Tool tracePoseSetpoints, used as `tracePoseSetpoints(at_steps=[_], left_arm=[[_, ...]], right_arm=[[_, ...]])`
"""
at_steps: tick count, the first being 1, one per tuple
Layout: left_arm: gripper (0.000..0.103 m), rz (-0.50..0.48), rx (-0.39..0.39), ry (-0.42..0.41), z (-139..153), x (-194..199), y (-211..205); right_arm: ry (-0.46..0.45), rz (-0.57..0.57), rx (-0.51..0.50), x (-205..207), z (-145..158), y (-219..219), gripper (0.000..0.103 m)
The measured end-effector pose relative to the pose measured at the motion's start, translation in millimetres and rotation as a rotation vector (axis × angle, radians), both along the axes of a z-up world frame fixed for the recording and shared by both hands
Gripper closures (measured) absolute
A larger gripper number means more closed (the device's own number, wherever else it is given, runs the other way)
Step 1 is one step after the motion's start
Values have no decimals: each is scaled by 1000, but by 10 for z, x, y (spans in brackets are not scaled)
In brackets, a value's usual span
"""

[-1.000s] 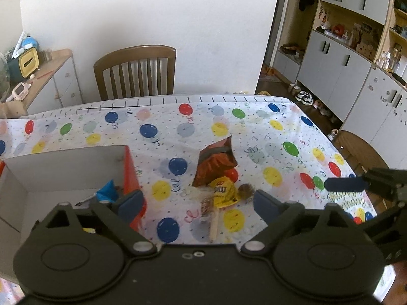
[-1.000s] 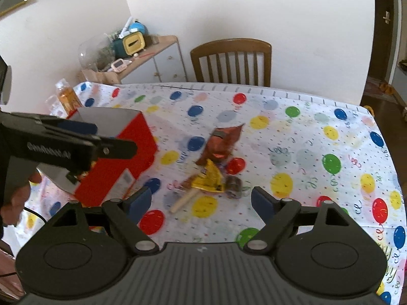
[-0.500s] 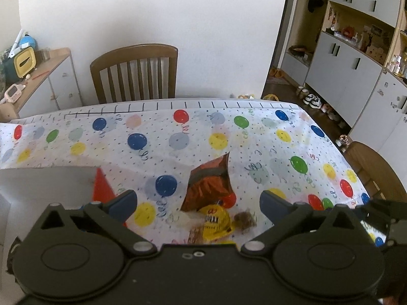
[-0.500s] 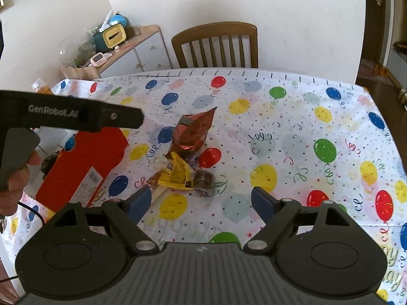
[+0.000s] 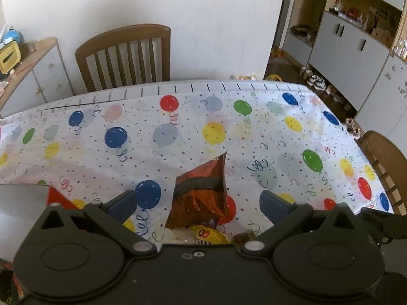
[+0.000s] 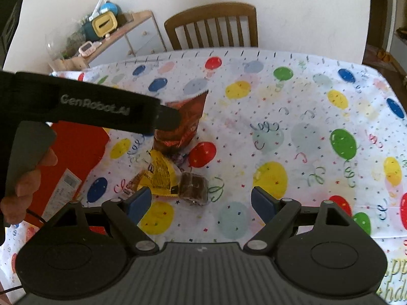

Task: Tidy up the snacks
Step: 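Grasp the orange chip bag with the left tool while the right tool grasps the brown wrapped snack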

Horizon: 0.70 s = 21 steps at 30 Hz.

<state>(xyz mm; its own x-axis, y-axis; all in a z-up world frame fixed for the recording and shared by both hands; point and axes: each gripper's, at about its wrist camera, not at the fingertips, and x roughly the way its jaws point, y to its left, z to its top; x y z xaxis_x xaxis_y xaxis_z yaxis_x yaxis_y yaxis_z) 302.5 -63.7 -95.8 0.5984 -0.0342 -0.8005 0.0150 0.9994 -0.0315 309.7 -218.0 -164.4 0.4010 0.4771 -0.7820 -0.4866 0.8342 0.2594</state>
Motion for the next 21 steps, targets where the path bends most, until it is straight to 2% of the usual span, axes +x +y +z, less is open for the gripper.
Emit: tracePoseSetpoints(at_steps=[2, 6, 10, 12, 15, 19, 20, 21], left_arm=[[5, -7, 1, 22, -78, 66, -3], [9, -12, 7, 53, -202, 168, -9], [12, -26, 18, 72, -292, 250, -32], [18, -35, 18, 86, -333, 295, -44], [24, -39, 20, 103, -388, 350, -52], [39, -31, 1, 126, -435, 395, -24], [47, -30, -3, 132, -444, 402, -16], [49, -29, -9, 138, -453, 407, -6]], right_arm=[[1, 14, -11, 17, -41, 42, 17], [18, 44, -18, 59, -126, 116, 24], [39, 59, -27, 115, -191, 178, 40], [38, 64, -25, 122, -202, 200, 42], [40, 72, -23, 127, -218, 224, 51], [44, 74, -24, 134, -235, 245, 63], [46, 72, -25, 139, -239, 248, 66], [46, 70, -25, 140, -240, 247, 67]])
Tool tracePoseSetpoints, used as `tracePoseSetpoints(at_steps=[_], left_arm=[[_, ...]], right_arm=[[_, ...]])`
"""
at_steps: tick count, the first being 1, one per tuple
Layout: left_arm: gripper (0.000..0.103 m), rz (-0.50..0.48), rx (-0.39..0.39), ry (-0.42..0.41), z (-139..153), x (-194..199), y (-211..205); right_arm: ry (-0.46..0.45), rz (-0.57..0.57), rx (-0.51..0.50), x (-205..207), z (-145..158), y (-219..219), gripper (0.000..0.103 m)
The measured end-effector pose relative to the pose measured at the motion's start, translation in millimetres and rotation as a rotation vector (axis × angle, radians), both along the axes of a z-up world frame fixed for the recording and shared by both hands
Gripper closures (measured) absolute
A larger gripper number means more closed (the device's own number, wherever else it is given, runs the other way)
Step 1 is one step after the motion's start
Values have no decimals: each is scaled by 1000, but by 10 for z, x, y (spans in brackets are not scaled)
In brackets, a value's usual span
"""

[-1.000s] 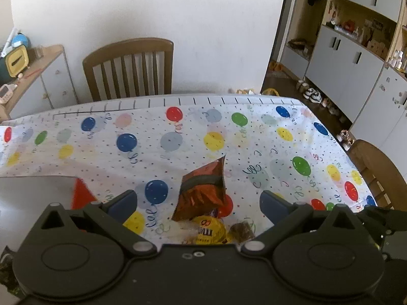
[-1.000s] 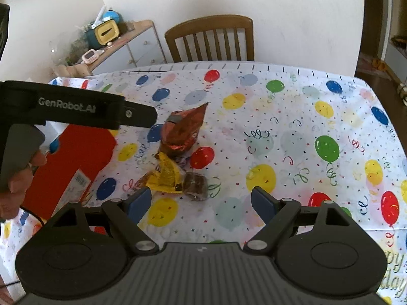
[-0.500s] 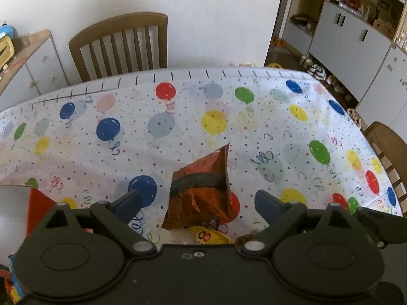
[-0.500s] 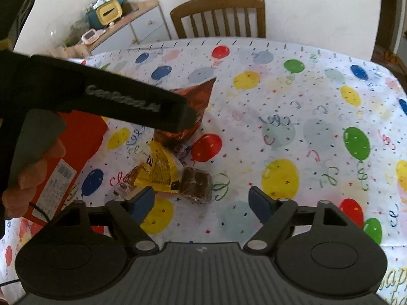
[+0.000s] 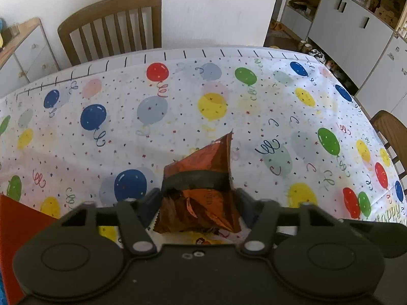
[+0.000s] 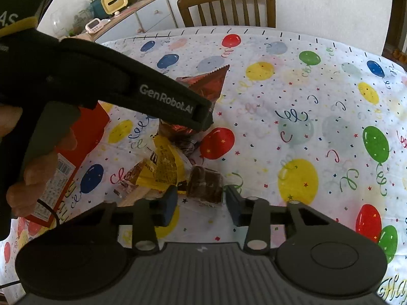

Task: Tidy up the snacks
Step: 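Grasp the orange chip bag with the left tool while the right tool grasps the brown wrapped snack, then carry both snacks over the white box and open both tools to drop them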

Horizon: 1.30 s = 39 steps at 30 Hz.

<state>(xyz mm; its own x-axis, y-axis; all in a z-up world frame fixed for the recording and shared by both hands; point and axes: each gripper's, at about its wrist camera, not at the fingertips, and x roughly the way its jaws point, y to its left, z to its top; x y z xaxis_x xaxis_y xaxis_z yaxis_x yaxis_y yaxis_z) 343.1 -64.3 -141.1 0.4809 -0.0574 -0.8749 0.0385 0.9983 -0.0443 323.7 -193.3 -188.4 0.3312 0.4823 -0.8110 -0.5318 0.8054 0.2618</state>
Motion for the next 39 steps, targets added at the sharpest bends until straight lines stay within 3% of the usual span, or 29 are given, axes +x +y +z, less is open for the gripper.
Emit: tracePoseSetpoints(at_steps=[12, 20, 39], left_arm=[[69, 23, -32, -12, 58, -41, 112], [70, 44, -48, -26, 193, -174, 217], [70, 35, -107, -89, 819, -844, 367]], right_arm=[[-23, -41, -14, -90, 85, -74, 72], [-49, -49, 14, -259, 355, -177, 72], [-121, -11, 82, -826, 1113, -158, 72]])
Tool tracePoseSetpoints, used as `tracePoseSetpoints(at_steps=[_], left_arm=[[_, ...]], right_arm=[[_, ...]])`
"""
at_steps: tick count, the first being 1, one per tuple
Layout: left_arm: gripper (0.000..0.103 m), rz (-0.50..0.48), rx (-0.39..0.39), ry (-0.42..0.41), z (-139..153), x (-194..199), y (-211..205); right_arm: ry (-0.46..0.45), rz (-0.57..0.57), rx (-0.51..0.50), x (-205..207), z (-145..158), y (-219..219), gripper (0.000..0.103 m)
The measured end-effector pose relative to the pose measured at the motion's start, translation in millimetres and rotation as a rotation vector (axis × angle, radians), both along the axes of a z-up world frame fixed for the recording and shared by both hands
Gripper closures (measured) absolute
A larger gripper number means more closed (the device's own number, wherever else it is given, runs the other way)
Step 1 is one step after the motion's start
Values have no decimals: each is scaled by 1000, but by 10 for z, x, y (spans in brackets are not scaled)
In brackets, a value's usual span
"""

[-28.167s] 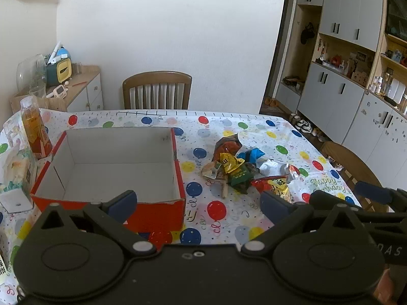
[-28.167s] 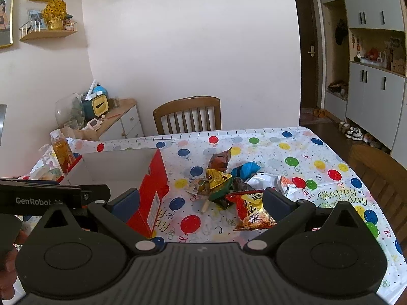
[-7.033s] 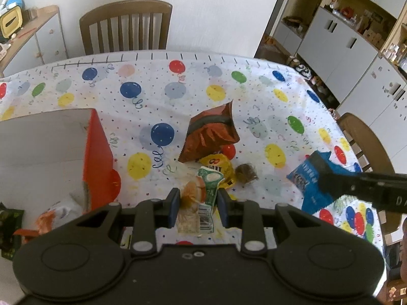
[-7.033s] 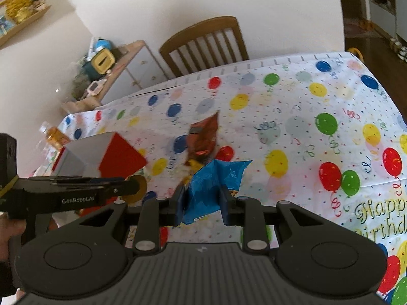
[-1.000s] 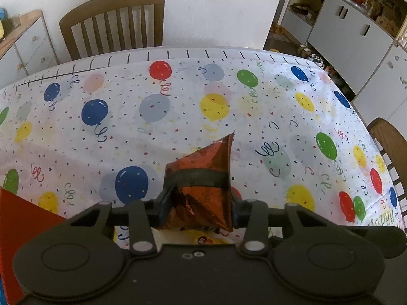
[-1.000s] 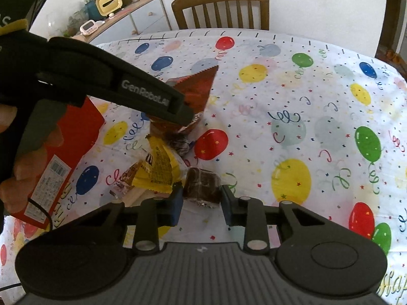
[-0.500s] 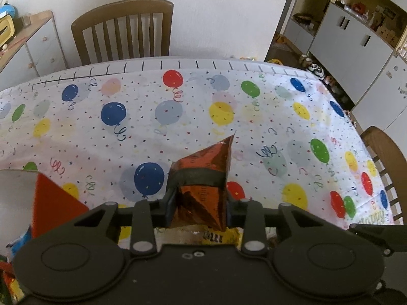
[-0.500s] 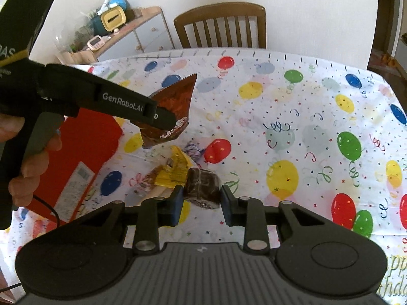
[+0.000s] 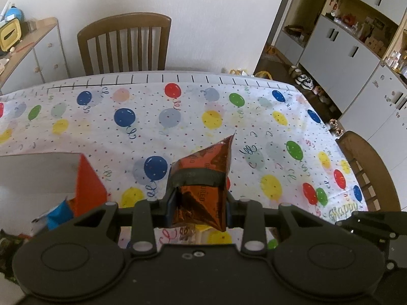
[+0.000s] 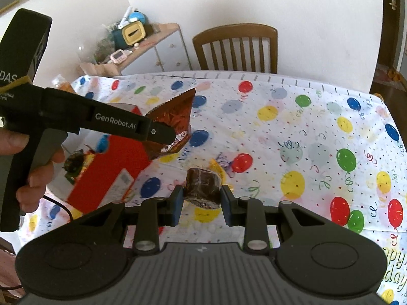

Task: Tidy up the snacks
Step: 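Carry both snacks over the white box and open both tools to drop them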

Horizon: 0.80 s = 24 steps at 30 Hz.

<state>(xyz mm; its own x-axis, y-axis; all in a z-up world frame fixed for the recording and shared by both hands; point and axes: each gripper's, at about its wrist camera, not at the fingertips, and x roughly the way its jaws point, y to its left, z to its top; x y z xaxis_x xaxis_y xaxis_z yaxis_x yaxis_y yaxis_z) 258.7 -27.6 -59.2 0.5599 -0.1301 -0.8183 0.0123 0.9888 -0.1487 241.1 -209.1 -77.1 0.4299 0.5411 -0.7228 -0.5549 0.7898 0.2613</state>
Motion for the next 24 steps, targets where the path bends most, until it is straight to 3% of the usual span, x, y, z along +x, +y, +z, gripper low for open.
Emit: tracePoseSetpoints(at_steps=[12, 24], left_arm=[[70, 15, -9, -65, 375, -504, 322], [70, 82, -7, -95, 537, -894, 849]], right_arm=[[-40, 58, 45, -273, 322, 345, 72], [-66, 120, 64, -516, 462, 908, 72]])
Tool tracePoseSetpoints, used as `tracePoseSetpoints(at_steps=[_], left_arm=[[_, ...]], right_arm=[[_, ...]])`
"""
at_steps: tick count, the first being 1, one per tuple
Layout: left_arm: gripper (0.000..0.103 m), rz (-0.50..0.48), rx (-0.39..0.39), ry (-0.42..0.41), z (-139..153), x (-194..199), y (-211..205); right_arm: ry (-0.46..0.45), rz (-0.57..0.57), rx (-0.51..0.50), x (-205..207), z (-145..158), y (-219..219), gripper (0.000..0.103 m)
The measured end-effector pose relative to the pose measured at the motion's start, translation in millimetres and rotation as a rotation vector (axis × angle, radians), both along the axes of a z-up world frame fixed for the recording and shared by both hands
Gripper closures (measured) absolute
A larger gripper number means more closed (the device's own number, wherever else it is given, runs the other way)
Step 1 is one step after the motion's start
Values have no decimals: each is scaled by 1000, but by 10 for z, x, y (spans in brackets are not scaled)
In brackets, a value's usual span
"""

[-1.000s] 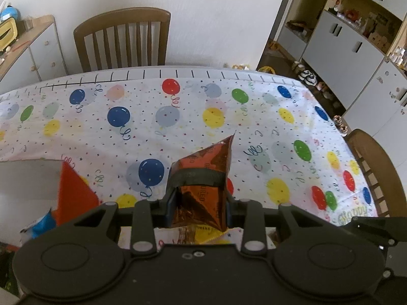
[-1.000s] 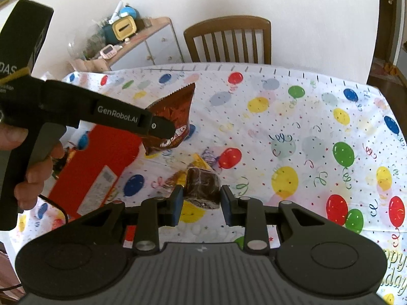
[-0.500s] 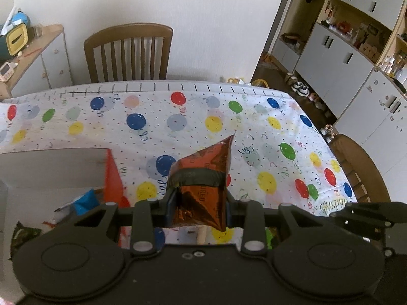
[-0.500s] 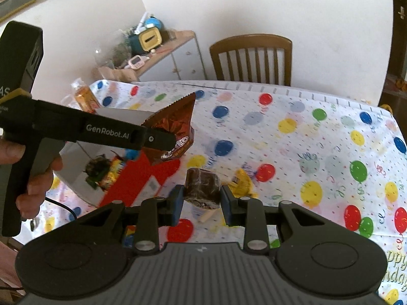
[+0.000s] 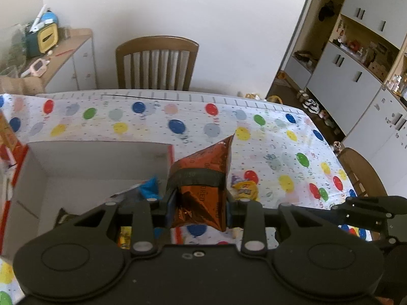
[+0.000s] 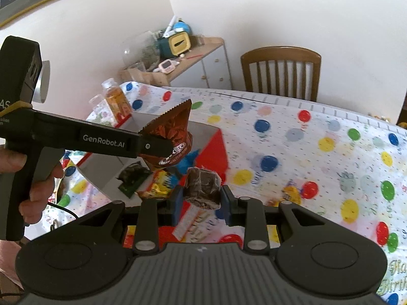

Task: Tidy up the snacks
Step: 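Carry both snacks over the white box and open both tools to drop them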

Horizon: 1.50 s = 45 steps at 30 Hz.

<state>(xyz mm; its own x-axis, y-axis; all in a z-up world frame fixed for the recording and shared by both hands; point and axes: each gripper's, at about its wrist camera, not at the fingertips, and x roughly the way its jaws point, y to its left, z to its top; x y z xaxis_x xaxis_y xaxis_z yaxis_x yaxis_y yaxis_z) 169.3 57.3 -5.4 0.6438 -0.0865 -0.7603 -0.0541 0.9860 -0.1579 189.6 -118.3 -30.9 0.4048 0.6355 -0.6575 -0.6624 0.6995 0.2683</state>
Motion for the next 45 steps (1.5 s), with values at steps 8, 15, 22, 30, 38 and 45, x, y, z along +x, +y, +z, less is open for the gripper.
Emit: tracePoseSetpoints(at_steps=[8, 15, 22, 30, 38, 45], left_arm=[[70, 37, 13, -4, 24, -155, 355], [70, 79, 29, 2, -4, -241, 704], [70, 128, 51, 30, -125, -283, 1081], [70, 179, 90, 76, -333, -238, 1480], [70, 178, 138, 116, -563, -34, 1691], [70, 150, 166, 143, -748, 172, 1724]], right_arm=[[1, 30, -1, -86, 13, 402, 72], [28, 61, -10, -131, -78, 854, 72], [66, 80, -31, -121, -254, 1274, 72], [74, 89, -110, -41, -487, 1696, 72], [74, 104, -166, 50, -699, 2056, 72], [94, 117, -199, 99, -881, 2199, 72]])
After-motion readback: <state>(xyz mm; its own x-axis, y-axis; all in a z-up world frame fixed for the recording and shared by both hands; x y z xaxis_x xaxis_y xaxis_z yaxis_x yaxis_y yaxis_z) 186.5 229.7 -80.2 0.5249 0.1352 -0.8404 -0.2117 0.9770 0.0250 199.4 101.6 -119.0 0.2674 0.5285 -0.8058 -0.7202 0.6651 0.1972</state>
